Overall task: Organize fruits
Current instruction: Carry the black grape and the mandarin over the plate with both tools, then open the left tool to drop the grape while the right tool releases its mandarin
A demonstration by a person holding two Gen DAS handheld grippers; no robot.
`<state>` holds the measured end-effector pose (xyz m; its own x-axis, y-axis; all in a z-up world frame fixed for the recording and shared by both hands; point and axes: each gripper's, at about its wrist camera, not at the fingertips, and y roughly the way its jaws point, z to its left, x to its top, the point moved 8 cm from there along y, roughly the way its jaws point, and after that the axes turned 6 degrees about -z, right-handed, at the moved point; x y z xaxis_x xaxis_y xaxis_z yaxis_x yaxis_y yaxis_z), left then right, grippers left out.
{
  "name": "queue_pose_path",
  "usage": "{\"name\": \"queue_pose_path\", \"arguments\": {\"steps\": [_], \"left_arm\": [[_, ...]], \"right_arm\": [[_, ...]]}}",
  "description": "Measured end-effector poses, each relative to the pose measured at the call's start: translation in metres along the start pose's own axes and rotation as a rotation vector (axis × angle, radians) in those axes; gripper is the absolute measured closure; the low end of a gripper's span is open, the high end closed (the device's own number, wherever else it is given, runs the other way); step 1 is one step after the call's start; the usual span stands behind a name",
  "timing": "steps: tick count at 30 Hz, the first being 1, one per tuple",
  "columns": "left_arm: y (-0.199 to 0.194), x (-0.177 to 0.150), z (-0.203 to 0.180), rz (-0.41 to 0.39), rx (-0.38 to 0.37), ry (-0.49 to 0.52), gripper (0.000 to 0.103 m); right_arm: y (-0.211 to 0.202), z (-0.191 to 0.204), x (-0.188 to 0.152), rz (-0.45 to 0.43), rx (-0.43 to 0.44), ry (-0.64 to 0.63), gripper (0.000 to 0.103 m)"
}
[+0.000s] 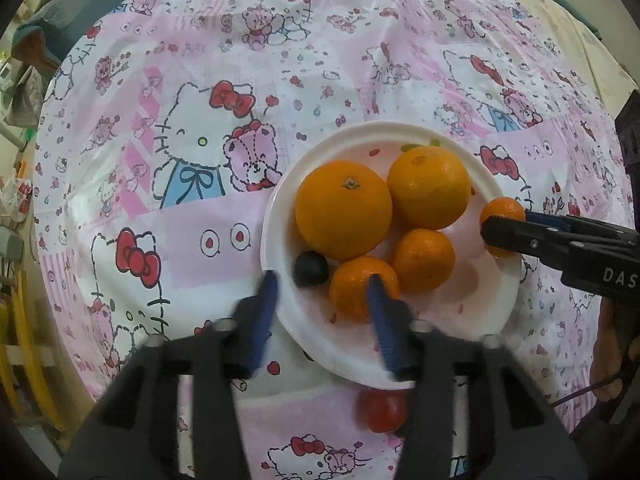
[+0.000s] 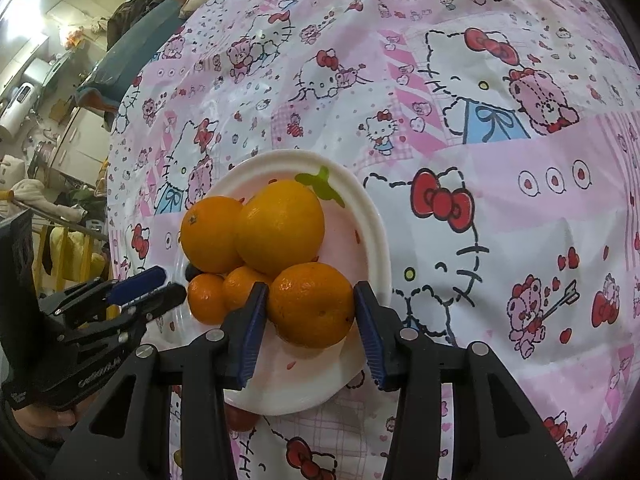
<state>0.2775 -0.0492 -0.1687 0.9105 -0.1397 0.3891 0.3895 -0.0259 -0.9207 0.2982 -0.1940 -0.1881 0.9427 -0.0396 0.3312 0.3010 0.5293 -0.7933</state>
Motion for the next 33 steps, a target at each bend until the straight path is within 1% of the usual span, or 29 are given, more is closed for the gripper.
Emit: {"name": "queue_pose_path", "arguments": {"steps": [4,6,8,9,10,11,16,22,28,33], "left_arm": [[-0.002,0.000,0.000,-0.005,-0.005,0.003,0.050],[-0.003,0.000,0.001,-0.006,-0.006,-0.003,0.043],[-0.004,0.001,0.001,-0.014,-0.005,-0.008,0.034],[-0.005,0.001,0.001,-0.016,-0.005,-0.009,0.032],[-0.006,0.002,0.001,-0.020,-0.005,-0.011,0.030],[-0.007,0.002,0.001,-0.023,-0.006,-0.011,0.030],[-0.009,0.001,0.003,-0.032,0.013,-0.003,0.030],[-0.016,-0.003,0.007,-0.048,0.022,-0.018,0.030],[-0.029,-0.007,0.010,-0.073,0.026,-0.040,0.030],[-0.045,-0.010,0.011,-0.107,0.030,-0.047,0.030]], "right_arm": [[0.001,-0.002,0.000,0.008,0.002,0.007,0.056],[0.000,-0.002,0.001,-0.002,-0.004,0.001,0.056],[-0.001,-0.003,0.002,-0.004,-0.001,0.004,0.055],[-0.002,-0.003,0.003,-0.004,0.002,0.008,0.051],[-0.003,-0.003,0.003,-0.009,0.009,0.012,0.042],[-0.004,-0.002,0.004,-0.017,0.018,0.014,0.037],[-0.010,0.001,0.007,-0.034,0.018,0.004,0.037],[-0.021,0.002,0.010,-0.062,0.010,0.001,0.037],[-0.045,0.006,0.010,-0.119,0.009,0.010,0.037],[-0.065,0.011,0.000,-0.146,-0.008,-0.001,0.037]]}}
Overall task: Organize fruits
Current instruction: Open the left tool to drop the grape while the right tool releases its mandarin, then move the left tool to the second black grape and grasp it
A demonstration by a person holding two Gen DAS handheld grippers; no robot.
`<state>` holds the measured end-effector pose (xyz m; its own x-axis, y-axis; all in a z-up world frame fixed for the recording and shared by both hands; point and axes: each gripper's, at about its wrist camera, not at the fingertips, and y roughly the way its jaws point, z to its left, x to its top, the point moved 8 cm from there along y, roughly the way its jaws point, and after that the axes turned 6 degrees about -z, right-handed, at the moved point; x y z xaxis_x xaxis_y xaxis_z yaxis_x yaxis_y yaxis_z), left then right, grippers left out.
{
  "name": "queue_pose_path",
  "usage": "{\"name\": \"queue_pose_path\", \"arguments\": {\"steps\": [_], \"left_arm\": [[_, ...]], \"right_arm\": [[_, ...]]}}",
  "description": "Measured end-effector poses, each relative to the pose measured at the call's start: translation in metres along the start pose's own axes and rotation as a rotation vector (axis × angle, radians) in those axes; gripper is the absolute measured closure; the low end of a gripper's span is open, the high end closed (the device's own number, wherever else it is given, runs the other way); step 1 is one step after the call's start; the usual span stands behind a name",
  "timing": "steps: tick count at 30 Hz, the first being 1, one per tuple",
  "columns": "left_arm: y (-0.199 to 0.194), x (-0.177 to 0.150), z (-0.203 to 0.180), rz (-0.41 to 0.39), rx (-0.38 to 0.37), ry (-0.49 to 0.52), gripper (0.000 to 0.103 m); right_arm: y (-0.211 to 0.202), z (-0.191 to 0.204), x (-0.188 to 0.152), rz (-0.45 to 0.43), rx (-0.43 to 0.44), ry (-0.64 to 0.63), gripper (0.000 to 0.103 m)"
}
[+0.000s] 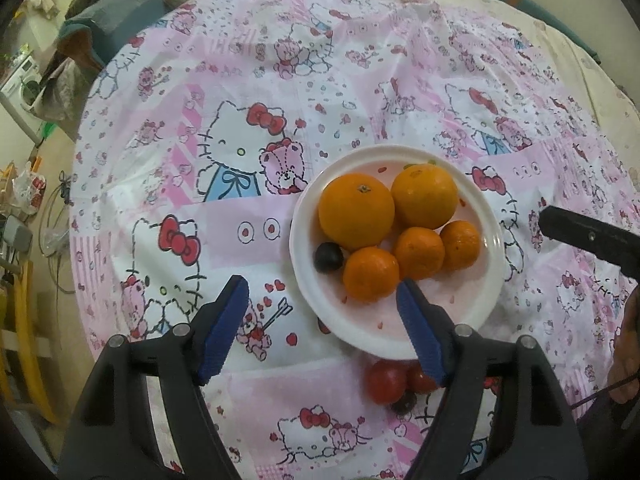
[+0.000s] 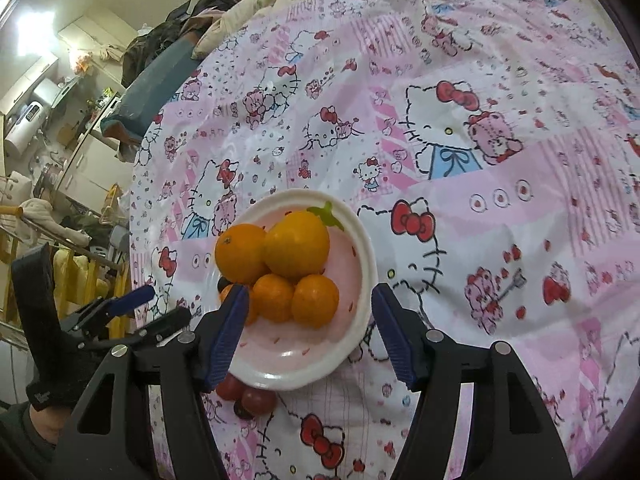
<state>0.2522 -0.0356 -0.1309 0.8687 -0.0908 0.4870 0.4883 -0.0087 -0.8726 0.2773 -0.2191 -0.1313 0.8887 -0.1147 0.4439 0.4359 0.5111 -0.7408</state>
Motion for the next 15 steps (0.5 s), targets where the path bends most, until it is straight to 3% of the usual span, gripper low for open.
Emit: {"name": "queue_pose_path", "arguments": {"steps": [15], "left_arm": [[-0.041,-0.046,0.017,-0.039,-0.010,-0.117,0.030]], "right_arm": [[-0.049,0.004,-0.040,-0.053,-0.014,0.020,0.037]]}}
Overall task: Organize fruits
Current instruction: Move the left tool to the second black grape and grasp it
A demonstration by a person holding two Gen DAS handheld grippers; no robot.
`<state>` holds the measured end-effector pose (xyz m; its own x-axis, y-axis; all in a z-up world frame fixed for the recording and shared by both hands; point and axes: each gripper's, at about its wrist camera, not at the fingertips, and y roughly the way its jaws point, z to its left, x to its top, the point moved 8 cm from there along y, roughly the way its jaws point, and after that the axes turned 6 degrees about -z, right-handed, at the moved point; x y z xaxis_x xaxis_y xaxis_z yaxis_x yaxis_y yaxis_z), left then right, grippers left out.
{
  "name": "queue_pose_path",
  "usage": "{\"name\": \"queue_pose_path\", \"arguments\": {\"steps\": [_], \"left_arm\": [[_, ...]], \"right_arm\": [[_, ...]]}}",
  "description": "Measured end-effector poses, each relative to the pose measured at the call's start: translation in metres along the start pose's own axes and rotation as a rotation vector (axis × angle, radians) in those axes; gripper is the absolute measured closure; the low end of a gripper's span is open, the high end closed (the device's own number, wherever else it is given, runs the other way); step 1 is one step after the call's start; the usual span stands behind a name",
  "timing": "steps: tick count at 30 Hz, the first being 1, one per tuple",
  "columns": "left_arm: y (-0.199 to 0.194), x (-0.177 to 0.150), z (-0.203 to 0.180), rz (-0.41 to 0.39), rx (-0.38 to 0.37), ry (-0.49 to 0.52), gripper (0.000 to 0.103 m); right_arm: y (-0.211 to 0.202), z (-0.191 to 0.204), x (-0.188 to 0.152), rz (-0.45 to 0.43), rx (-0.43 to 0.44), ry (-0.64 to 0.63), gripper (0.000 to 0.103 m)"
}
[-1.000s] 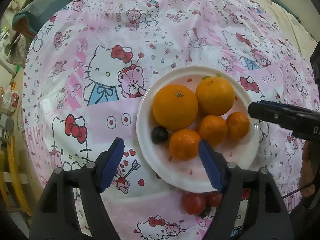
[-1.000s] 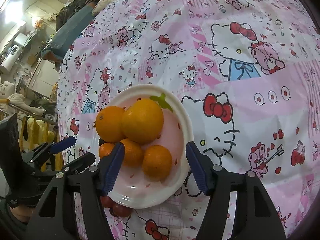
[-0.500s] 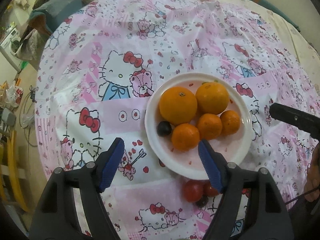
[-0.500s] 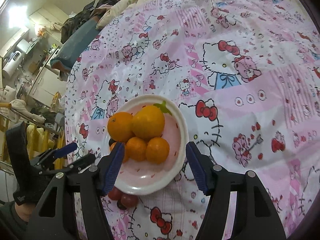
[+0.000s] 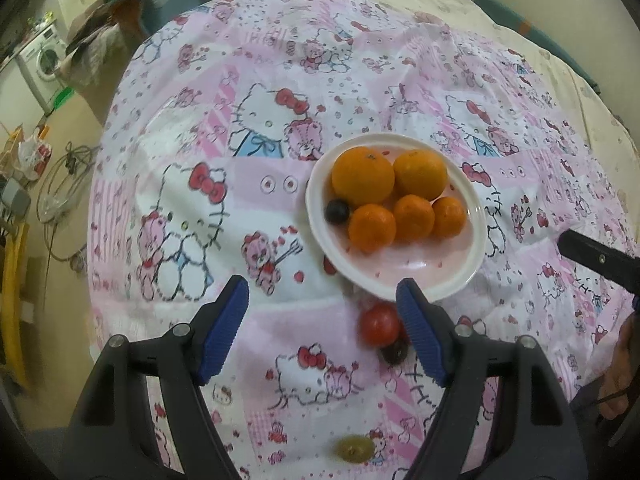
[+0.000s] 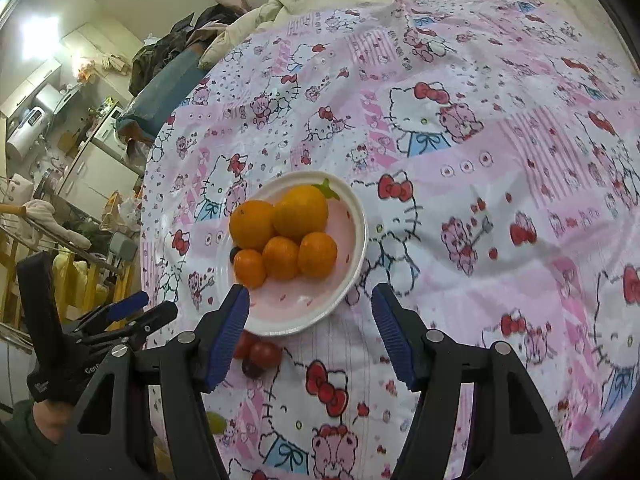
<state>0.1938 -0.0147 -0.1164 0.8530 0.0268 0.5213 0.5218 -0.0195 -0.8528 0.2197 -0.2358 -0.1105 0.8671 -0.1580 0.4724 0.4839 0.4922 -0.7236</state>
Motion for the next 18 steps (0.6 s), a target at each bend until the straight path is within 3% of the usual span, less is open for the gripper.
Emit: {"name": "queue_pose_path", "arguments": {"steps": [7,18], "left_arm": [[0.001,-0.018,0.011,0.025,0.018,-0.025,0.030],[0.014,-0.047,-0.008,0.090,-0.015,0.065,0.030]], "right_arm": [[-0.012,-0.004,-0.024,0.000,-0.018,0.036,0.037],[0.000,-0.012,-0.029,0.022,-0.051,0.069,0.037]]}}
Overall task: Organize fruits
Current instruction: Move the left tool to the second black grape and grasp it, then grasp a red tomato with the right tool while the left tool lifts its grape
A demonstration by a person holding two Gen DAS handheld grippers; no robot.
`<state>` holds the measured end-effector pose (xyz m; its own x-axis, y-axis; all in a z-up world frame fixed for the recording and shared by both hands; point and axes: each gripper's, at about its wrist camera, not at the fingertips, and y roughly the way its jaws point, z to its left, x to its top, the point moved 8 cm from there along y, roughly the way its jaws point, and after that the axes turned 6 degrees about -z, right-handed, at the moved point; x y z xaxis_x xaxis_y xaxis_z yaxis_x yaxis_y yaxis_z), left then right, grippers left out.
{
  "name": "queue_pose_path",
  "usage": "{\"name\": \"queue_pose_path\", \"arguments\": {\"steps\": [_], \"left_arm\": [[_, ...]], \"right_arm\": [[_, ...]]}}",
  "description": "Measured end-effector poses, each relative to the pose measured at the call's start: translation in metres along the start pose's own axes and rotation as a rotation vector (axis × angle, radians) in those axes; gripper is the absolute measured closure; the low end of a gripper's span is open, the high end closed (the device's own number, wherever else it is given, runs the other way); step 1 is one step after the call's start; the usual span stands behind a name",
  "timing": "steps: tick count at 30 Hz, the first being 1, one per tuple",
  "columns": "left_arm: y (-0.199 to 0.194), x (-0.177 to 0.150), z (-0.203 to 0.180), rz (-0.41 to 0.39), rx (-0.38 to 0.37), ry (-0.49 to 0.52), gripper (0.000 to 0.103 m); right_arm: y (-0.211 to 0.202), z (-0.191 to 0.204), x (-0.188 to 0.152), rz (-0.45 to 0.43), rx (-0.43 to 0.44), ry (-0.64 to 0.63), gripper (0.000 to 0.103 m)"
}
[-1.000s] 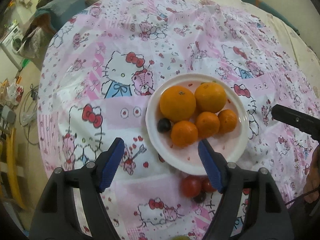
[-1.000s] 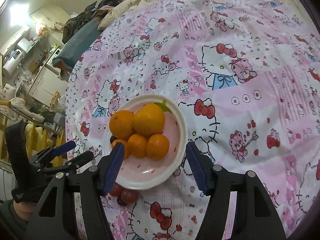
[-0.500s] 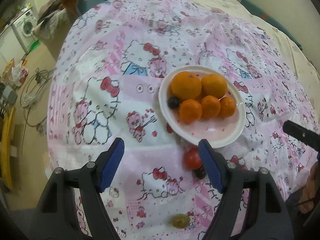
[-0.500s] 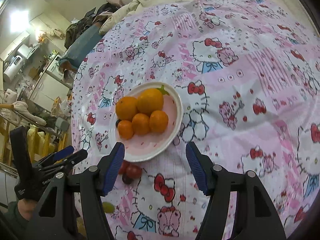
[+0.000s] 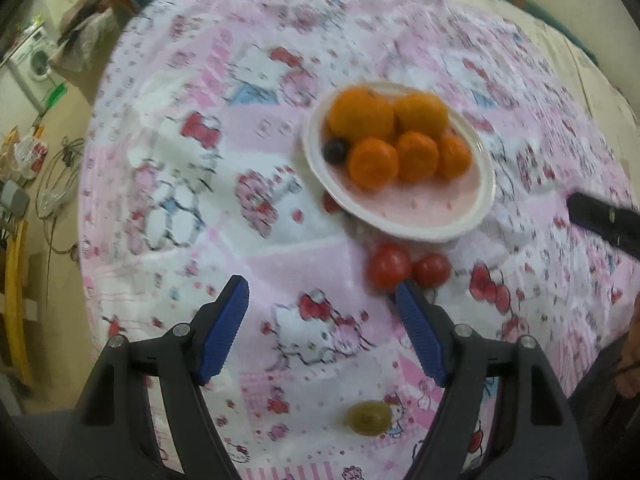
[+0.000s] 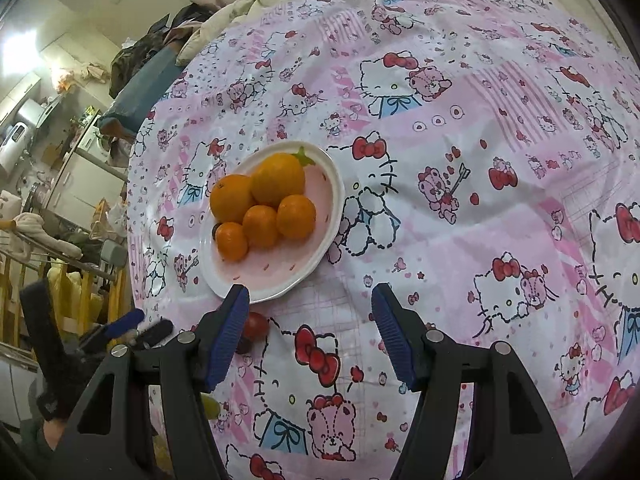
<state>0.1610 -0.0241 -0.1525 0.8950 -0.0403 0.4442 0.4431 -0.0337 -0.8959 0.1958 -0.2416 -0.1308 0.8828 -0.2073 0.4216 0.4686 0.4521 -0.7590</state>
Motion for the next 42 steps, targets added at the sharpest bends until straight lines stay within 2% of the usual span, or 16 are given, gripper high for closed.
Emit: {"name": "queue_pose_path", "arguments": {"steps": [5,7,8,10,18,22,31,42], "left_arm": [[0.020,-0.019,-0.029,0.091,-0.053,0.023,0.052],[0.029,-0.024,-0.041,0.122,-0.084,-0.006,0.054],[0.034,-0.026,-0.048,0.139,-0.079,-0.006,0.060],[0.041,-0.029,-0.058,0.162,-0.072,0.005,0.065],[0.057,-0.027,-0.070,0.169,0.014,0.048,0.068],[0.061,-0.023,-0.073,0.173,0.044,0.053,0.082],[0.066,-0.015,-0.076,0.182,0.045,0.040,0.085],[0.039,-0.027,-0.061,0.175,0.003,0.060,0.085]], "right_arm": [[0.001,-0.001,-0.001,0.006,0.000,0.008,0.037],[0.001,-0.002,-0.002,0.008,0.000,0.008,0.037],[0.001,-0.002,-0.002,0.009,0.001,0.007,0.037],[0.002,-0.003,-0.001,0.010,0.000,0.005,0.037],[-0.001,-0.010,0.002,0.004,-0.001,0.017,0.037],[0.000,-0.014,0.003,0.005,-0.003,0.025,0.037],[0.002,-0.009,0.005,0.008,0.004,0.009,0.037],[0.004,-0.010,0.003,0.015,-0.008,0.003,0.037]]}}
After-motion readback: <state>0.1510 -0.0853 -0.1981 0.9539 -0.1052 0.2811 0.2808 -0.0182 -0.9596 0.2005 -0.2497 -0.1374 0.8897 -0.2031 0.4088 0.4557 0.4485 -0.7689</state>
